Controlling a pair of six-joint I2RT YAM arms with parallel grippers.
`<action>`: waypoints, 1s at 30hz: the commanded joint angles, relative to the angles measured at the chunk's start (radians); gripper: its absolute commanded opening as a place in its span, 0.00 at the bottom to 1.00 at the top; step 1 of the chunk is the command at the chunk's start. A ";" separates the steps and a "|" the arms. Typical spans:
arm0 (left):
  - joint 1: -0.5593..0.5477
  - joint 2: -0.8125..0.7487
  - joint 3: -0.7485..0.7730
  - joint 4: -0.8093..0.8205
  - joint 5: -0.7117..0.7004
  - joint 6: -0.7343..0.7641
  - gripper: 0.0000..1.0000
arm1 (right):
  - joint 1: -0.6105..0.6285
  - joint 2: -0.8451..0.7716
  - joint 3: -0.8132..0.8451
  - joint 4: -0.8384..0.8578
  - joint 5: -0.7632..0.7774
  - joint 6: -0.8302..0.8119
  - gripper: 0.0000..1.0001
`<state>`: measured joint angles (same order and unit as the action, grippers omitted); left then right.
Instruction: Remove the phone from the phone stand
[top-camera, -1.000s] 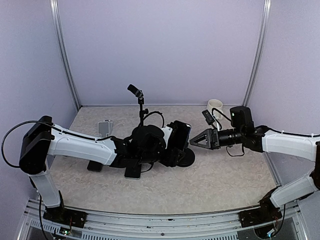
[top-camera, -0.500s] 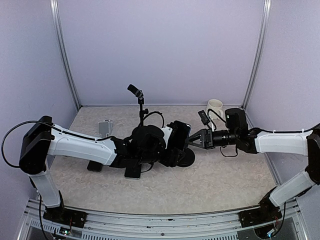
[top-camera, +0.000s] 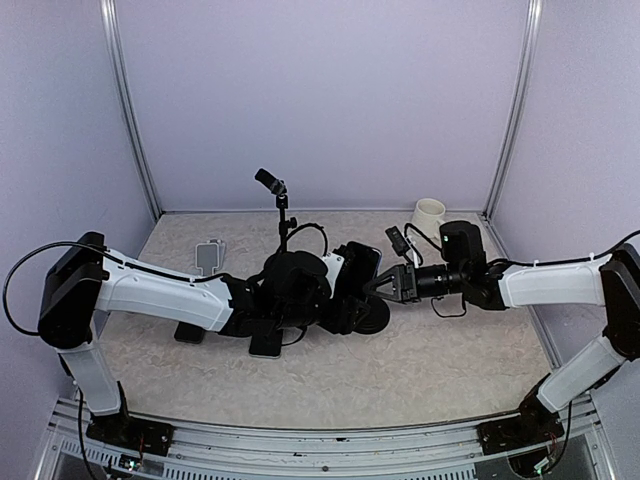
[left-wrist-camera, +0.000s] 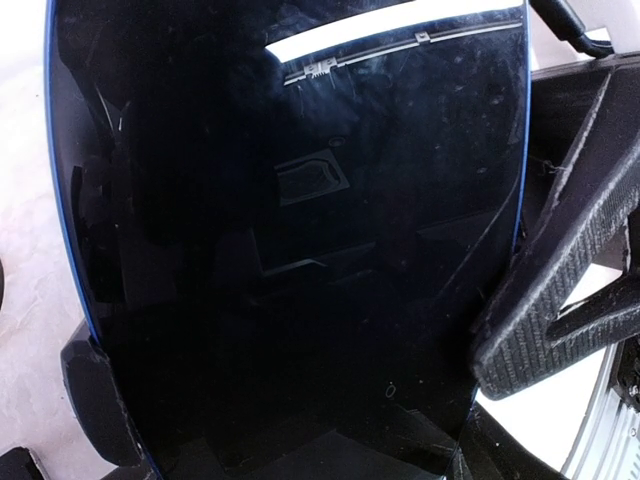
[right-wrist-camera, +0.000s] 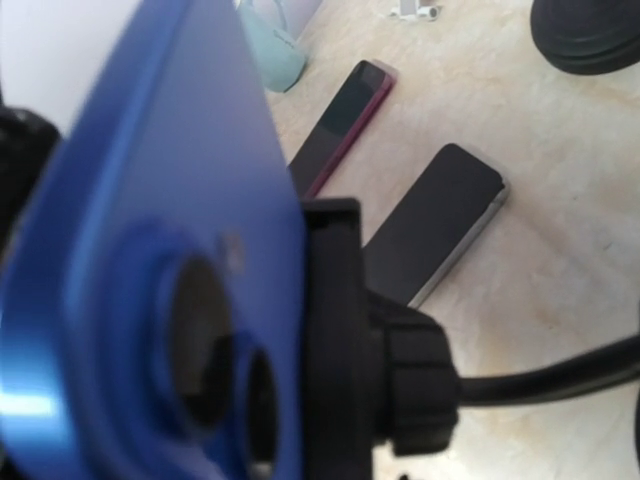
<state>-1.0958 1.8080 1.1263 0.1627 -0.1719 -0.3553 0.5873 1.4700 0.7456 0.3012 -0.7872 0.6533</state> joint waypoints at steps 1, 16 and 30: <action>0.005 -0.013 -0.003 0.006 -0.041 -0.005 0.30 | 0.006 -0.011 -0.003 -0.008 0.006 -0.009 0.31; 0.067 -0.030 -0.037 -0.018 -0.062 -0.085 0.21 | -0.020 -0.043 -0.025 -0.077 -0.031 -0.081 0.09; 0.159 -0.047 -0.078 -0.088 -0.149 -0.222 0.18 | -0.058 -0.075 -0.064 -0.129 -0.062 -0.139 0.03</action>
<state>-1.0721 1.7969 1.1046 0.1818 -0.1028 -0.4385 0.5713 1.4452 0.7319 0.2821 -0.7967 0.5587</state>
